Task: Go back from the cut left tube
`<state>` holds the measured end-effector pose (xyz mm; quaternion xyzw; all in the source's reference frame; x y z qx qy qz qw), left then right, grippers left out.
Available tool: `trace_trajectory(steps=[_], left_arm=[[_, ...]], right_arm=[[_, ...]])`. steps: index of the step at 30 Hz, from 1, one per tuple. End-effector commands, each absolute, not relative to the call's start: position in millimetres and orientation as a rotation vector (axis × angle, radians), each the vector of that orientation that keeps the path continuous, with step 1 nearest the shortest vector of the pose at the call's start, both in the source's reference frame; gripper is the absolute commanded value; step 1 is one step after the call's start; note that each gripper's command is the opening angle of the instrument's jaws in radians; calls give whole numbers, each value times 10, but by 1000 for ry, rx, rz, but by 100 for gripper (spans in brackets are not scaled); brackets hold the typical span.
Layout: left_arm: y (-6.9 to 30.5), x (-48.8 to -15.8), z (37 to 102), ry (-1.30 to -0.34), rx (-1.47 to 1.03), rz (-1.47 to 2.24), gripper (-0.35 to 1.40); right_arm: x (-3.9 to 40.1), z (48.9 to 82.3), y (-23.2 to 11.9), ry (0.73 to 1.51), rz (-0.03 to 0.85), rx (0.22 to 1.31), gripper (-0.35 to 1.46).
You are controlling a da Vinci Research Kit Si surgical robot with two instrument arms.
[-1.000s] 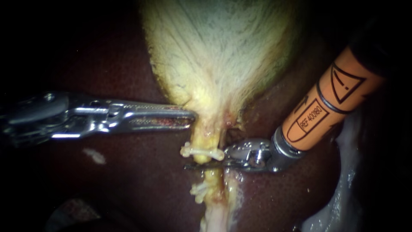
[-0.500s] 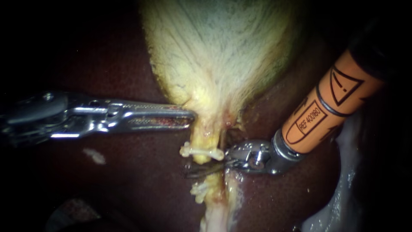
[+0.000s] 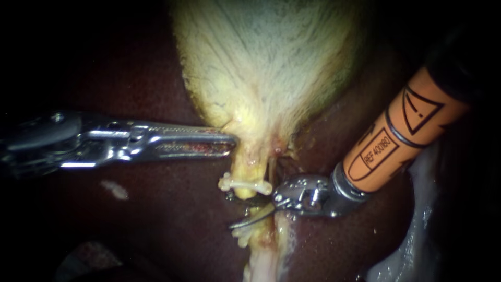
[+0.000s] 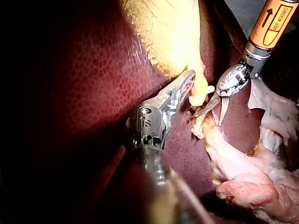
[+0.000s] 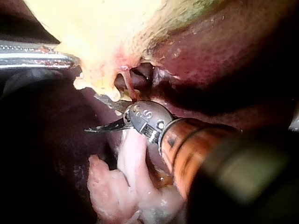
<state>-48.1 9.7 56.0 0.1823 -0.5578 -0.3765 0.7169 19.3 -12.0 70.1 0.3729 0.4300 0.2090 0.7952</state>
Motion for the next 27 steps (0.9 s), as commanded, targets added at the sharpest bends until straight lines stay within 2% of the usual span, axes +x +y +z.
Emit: trace_trajectory(steps=[1,3,6,13,20,23,25,27], left_arm=[[98,-480,560,-1234,404,-833,-35],[98,-480,560,-1234,404,-833,-35],[98,-480,561,-1234,404,-833,-35],[99,-479,560,-1237,404,-834,-35],[99,-479,560,-1237,404,-834,-35],[99,-480,560,-1237,404,-834,-35],[99,-480,560,-1237,404,-834,-35],[99,-481,561,-1237,404,-834,-35]], right_arm=[[190,697,-123,933,428,790,118],[178,690,-126,951,385,760,118],[157,683,-124,973,334,727,108],[111,677,-97,1010,265,518,131],[81,654,-47,987,241,315,140],[74,645,-35,1002,239,243,142],[73,642,-32,1004,238,210,143],[74,641,-32,1020,224,231,143]])
